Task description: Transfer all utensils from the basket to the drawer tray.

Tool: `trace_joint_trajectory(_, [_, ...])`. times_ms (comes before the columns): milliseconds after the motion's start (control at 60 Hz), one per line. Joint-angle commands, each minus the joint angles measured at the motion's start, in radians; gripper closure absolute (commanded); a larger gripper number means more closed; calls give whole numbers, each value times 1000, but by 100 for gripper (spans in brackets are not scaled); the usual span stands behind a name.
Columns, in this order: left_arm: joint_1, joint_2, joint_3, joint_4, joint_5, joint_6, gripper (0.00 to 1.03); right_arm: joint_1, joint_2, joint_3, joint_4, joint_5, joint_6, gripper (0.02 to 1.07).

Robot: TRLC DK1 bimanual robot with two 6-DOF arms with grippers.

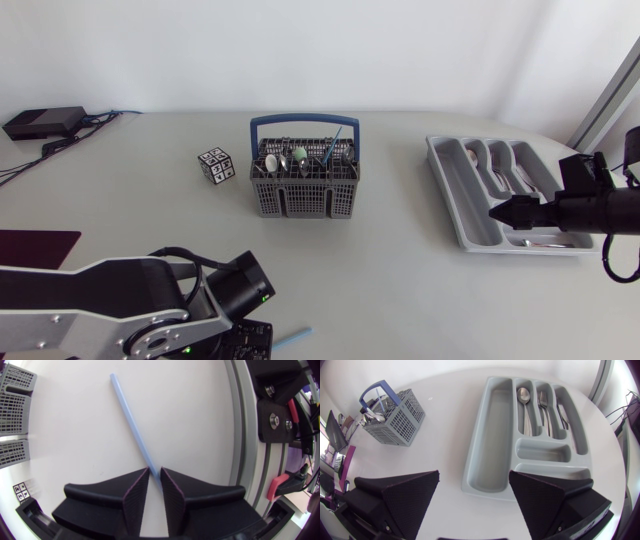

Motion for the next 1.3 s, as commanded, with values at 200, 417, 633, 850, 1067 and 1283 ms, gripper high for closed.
trace_joint_trajectory(200, [0,62,11,4,-6,-24,100,68,-53,-63,11,2,-44,7])
trace_joint_trajectory(417, [27,-26,29,1,-6,28,100,254,-188,-139,-15,-33,-152,7])
trace_joint_trajectory(633, [52,-88,80,-2,-6,90,100,521,-268,-155,-87,-36,-218,7])
trace_joint_trajectory(850, [33,-88,153,-1,-7,157,100,782,-180,-55,-173,-38,-177,7])
trace_joint_trajectory(1067, [-10,-88,184,64,-41,248,100,906,1,42,-210,-39,-163,7])
trace_joint_trajectory(1283, [-45,-88,183,146,-87,289,100,970,110,88,-250,-44,-165,17])
